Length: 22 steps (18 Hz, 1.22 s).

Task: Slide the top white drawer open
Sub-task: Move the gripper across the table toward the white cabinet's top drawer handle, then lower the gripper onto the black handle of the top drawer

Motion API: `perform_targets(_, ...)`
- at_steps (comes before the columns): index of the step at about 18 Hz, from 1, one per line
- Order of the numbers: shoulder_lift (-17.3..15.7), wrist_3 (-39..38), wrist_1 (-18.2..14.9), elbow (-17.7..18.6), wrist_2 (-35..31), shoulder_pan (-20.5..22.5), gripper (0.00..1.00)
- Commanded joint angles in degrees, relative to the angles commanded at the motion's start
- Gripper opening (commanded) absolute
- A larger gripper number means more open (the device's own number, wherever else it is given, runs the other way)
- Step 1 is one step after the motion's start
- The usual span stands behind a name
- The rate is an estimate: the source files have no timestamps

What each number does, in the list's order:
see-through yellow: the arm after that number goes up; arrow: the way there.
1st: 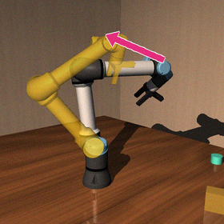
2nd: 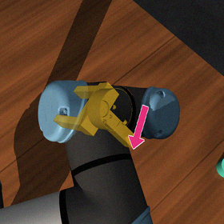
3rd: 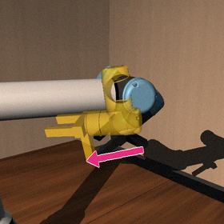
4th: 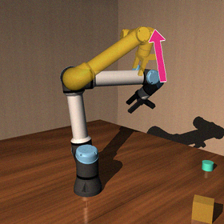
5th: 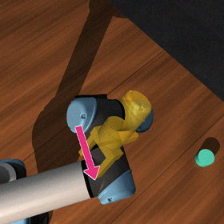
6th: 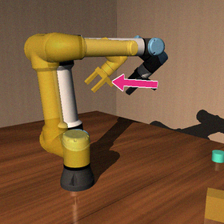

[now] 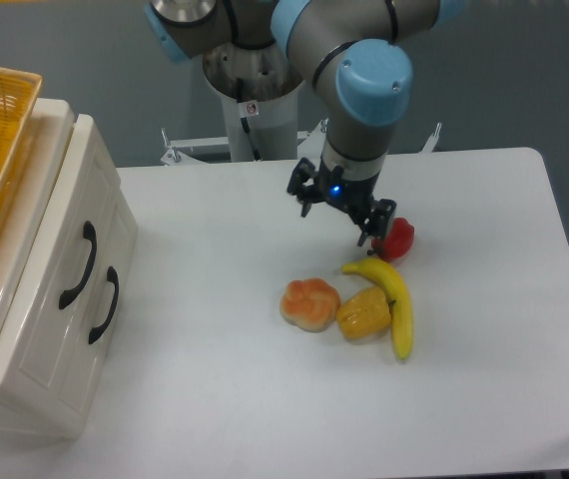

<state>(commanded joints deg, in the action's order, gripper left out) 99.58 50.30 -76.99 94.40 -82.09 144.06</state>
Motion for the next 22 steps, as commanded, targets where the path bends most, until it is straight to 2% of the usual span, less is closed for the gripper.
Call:
perform_targets(2,0.17,-4.57,0.09,-1.05,-0.09,-1.05,1.00)
perform_targets(6,0.62,-9.06,0.61,-1.76,0.09,-3.34,1.00)
perform_targets(10,1.75,-18.90,1.14,-2.72,0.44,-6.94,1.00)
perform_targets(16,2.64,-28.92,1.14,-4.31,3.69,-10.11,1.00)
perform_targets(22,3.60,-33.94,1.84,-5.01,6.06,-13.09,1.00)
